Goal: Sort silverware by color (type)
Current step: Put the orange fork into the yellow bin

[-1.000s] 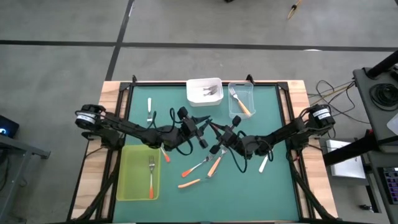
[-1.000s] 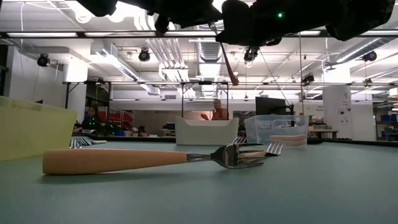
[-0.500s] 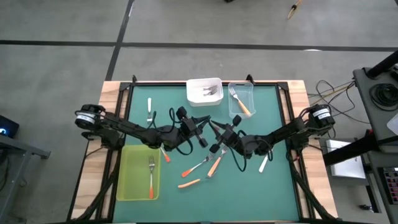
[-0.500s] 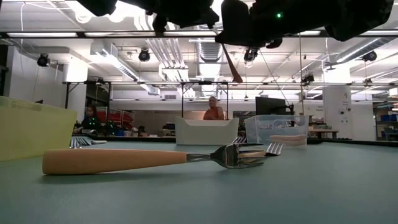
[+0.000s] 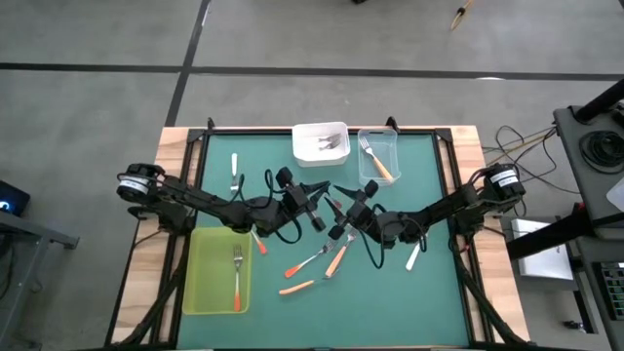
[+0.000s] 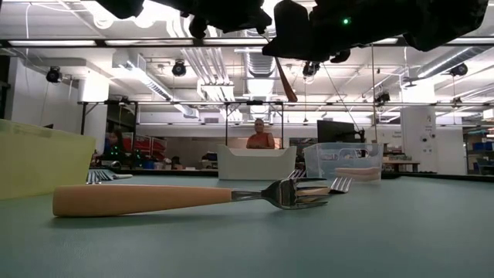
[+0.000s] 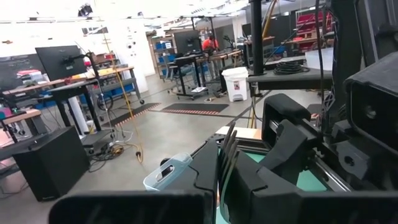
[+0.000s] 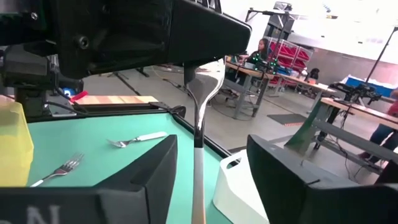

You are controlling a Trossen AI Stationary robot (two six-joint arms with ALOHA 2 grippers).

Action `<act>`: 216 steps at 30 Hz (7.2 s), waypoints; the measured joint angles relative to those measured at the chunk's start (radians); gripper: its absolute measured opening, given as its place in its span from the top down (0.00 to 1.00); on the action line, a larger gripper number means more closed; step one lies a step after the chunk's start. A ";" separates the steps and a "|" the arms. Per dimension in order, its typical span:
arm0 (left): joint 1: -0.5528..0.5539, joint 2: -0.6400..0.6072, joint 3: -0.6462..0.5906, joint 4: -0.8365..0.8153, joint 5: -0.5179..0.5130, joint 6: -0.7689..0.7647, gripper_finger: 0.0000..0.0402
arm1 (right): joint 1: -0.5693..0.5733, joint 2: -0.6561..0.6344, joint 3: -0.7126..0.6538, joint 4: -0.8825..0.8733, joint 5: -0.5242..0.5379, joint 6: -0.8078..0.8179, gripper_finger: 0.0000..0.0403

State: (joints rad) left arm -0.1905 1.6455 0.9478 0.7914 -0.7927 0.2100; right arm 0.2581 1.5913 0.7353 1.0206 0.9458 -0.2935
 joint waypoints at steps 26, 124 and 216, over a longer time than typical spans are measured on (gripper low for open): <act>-0.161 -0.441 0.369 -1.603 0.134 -0.600 1.00 | 0.065 -0.037 0.038 0.001 -0.003 -0.048 0.50; -0.393 -0.548 -0.172 -1.836 0.567 -1.291 0.99 | 0.019 -0.045 0.037 -0.130 -0.003 -0.019 0.50; -0.455 -0.238 -0.161 -1.608 0.776 -1.053 1.00 | 0.016 -0.045 0.037 -0.149 -0.007 0.022 0.50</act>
State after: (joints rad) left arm -0.6459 1.4075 0.7872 -0.8164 -0.0170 -0.8433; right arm 0.2745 1.5463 0.7723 0.8715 0.9390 -0.2718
